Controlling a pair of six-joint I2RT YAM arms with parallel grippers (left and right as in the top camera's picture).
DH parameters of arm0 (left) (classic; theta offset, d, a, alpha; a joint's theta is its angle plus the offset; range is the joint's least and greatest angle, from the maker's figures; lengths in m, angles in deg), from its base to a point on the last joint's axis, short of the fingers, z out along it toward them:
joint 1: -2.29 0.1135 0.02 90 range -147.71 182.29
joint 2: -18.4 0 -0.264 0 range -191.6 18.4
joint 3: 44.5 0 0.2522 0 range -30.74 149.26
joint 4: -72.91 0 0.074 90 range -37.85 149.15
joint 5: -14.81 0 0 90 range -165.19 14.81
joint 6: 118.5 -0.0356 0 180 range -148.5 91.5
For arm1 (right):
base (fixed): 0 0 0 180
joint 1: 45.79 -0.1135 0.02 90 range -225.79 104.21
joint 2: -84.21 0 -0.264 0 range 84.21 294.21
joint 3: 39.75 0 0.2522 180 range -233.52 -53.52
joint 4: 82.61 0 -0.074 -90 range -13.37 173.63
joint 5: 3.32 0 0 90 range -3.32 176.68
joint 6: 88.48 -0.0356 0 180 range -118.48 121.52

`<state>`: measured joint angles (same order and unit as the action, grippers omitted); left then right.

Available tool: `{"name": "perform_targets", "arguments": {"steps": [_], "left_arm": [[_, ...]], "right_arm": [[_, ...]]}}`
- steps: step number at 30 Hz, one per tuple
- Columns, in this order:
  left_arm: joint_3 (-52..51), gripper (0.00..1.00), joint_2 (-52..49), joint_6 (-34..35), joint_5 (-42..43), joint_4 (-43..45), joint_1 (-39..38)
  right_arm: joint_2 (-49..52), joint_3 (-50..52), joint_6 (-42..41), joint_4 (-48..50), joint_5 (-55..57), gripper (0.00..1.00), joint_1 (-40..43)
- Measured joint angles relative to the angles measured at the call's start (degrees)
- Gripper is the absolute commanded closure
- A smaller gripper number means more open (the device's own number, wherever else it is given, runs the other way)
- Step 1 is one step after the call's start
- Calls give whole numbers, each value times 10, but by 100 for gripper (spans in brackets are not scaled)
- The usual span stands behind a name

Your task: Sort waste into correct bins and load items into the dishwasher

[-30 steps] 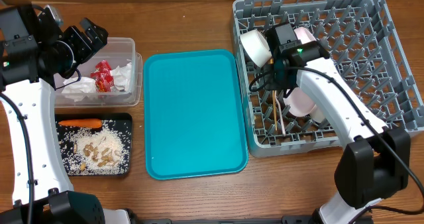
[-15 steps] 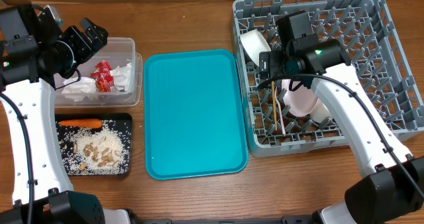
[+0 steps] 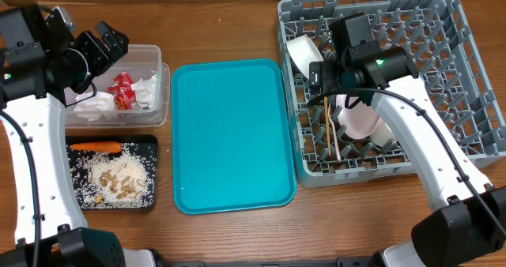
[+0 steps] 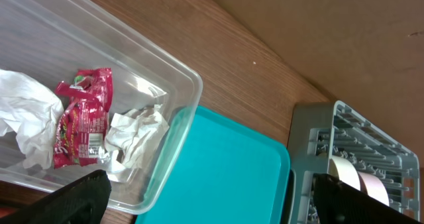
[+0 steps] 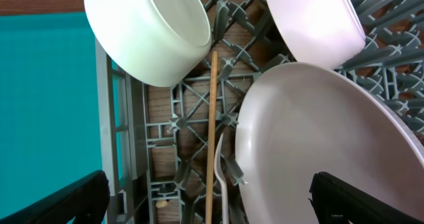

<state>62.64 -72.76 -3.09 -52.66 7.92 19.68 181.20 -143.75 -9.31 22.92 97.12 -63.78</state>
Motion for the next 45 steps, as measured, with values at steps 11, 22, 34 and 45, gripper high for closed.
{"name": "perform_targets", "arguments": {"steps": [11, 22, 34, 45], "left_arm": [[0, 0, 0, 0, 0, 0, 0], [0, 0, 0, 0, 0, 0, 0], [0, 0, 0, 0, 0, 0, 0], [0, 0, 0, 0, 0, 0, 0]], "right_arm": [[-3, 0, 0, 0, 0, 0, 0], [-181, 0, 0, -4, -1, 0, 0], [-509, -1, 0, -42, -10, 0, 0], [-748, 90, -1, -37, -11, 0, 11]]}}
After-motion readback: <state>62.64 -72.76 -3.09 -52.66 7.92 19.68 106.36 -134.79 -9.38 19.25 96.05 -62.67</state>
